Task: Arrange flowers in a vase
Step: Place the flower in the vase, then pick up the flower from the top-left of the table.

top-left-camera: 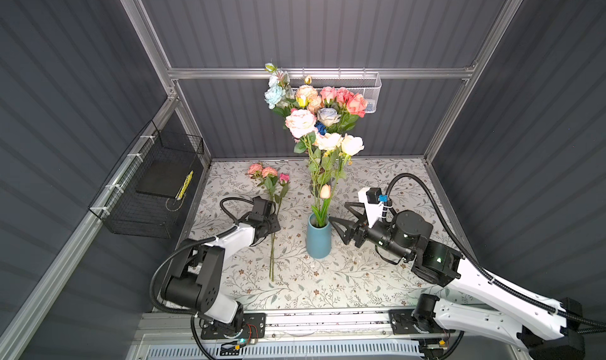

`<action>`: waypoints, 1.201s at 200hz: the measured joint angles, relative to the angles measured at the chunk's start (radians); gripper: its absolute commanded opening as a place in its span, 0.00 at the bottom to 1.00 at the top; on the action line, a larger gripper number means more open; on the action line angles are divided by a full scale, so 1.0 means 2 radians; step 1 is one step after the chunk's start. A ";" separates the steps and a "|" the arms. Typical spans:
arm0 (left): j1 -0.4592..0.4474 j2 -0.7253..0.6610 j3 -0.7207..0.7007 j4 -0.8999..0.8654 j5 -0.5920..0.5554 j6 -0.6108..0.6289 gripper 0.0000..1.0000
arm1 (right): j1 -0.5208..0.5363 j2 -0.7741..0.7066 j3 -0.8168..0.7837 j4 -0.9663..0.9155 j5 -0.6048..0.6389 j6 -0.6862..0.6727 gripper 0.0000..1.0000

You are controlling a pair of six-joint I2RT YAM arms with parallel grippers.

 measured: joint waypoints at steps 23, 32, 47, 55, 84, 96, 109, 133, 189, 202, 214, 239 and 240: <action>0.000 0.040 0.033 0.016 -0.035 0.008 0.42 | 0.000 -0.006 0.000 -0.001 0.000 0.000 0.83; 0.000 0.054 0.046 0.019 -0.048 0.011 0.39 | 0.000 -0.008 -0.001 -0.001 0.000 0.000 0.83; 0.000 0.078 0.065 0.020 -0.067 0.014 0.38 | 0.000 -0.011 -0.005 -0.002 0.000 0.000 0.83; 0.000 0.089 0.072 0.022 -0.073 0.016 0.38 | 0.000 -0.013 -0.006 -0.004 0.000 0.000 0.83; 0.000 0.114 0.076 0.034 -0.081 0.019 0.27 | 0.000 -0.024 -0.007 -0.006 0.000 0.000 0.83; 0.000 0.117 0.077 0.040 -0.081 0.018 0.19 | 0.000 -0.028 -0.007 -0.006 0.001 0.000 0.83; 0.000 0.118 0.077 0.042 -0.081 0.019 0.10 | 0.000 -0.031 -0.007 -0.006 0.002 0.000 0.83; 0.000 0.118 0.077 0.041 -0.083 0.023 0.00 | 0.000 -0.031 -0.007 -0.006 0.004 0.000 0.83; 0.000 0.017 0.054 0.026 -0.103 0.022 0.00 | 0.000 -0.031 -0.007 -0.006 0.004 -0.001 0.84; 0.000 -0.035 0.051 0.022 -0.111 0.022 0.00 | 0.000 -0.031 -0.007 -0.006 0.004 -0.001 0.84; 0.000 -0.086 0.050 0.020 -0.114 0.022 0.00 | 0.000 -0.031 -0.007 -0.006 0.004 -0.002 0.84; 0.000 -0.184 0.050 0.010 -0.110 0.022 0.00 | 0.000 -0.031 -0.007 -0.006 0.002 -0.002 0.86; 0.000 -0.189 0.050 0.010 -0.109 0.022 0.00 | 0.000 -0.031 -0.007 -0.006 0.002 -0.002 0.86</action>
